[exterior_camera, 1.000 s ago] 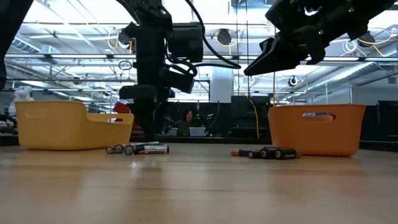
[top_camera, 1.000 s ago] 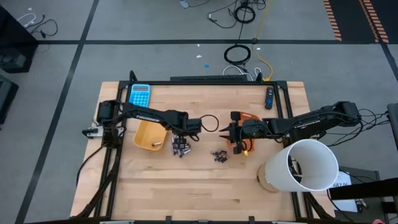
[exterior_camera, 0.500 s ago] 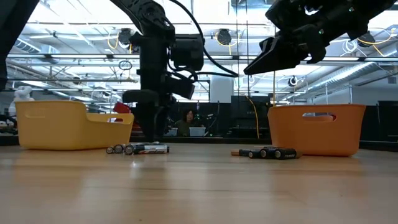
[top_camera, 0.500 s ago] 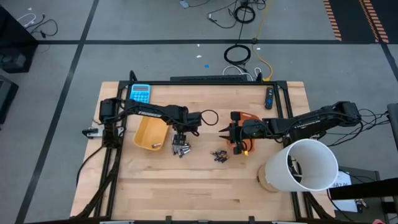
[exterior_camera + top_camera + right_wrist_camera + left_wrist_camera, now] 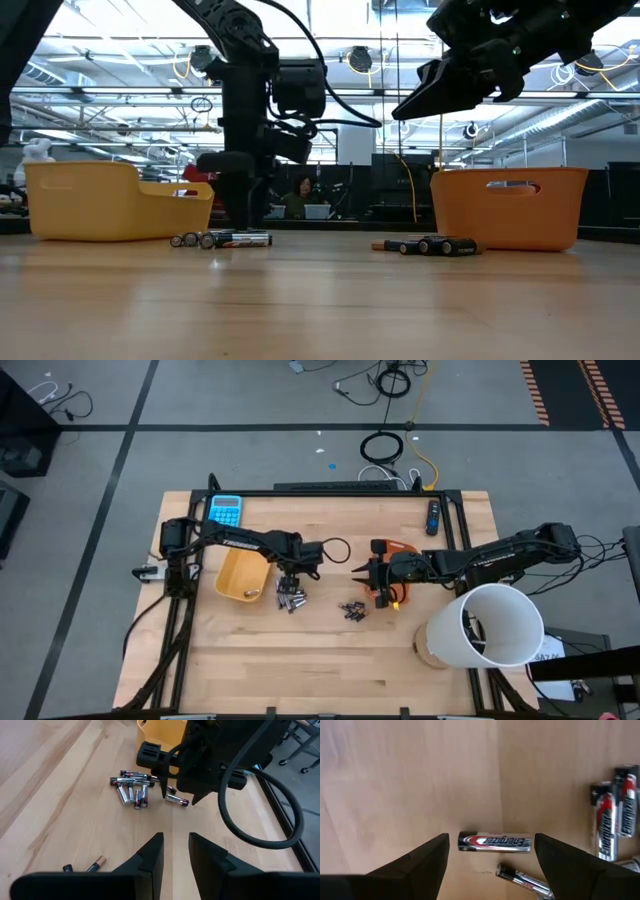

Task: Sort batteries
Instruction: Put the silver battery into the yellow bin

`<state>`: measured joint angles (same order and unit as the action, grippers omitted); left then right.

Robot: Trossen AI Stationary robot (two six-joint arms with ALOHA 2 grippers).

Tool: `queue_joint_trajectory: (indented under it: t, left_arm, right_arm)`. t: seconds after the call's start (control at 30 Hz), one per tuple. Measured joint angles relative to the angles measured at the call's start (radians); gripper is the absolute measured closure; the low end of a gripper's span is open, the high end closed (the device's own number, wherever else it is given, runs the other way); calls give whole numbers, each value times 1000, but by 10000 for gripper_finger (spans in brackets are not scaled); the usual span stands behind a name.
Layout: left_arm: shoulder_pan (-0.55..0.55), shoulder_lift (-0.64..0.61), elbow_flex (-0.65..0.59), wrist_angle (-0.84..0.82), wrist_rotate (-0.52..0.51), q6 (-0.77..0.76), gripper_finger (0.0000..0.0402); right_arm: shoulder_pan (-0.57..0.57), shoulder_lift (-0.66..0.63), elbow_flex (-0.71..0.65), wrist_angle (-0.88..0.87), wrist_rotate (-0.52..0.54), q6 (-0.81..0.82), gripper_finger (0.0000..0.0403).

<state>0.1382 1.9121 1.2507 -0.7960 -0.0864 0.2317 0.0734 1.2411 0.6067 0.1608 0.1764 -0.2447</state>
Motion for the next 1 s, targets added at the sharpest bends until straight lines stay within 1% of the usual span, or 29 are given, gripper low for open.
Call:
queue_joint_trajectory:
  t: [0.2, 0.37, 0.47, 0.53, 0.67, 0.87, 0.93, 1.0]
  left_arm:
    - [-2, 0, 17, -29, 2, -151, 99]
    - [4, 0, 17, -33, 62, -340, 99]
    - [9, 0, 17, -34, 75, -453, 100]
    - [15, 0, 17, -33, 75, -499, 104]
    - [32, 0, 14, -27, 74, -531, 123]
    - [59, 0, -17, -18, 78, -541, 169]
    - [61, 0, -21, -17, 79, -533, 184]
    - [63, 0, -21, -5, 81, -493, 201]
  right_arm:
    - [0, 0, 0, 0, 0, 1, 319]
    - [0, 0, 0, 12, 0, 5, 319]
    - [0, 0, 1, 18, 0, 5, 319]
    - [0, 0, 1, 23, 0, 5, 319]
    - [0, 0, 1, 29, 0, 5, 319]
    - [0, 0, 1, 29, 0, 5, 319]
    - [0, 0, 1, 29, 0, 4, 319]
    - [0, 0, 1, 29, 0, 3, 319]
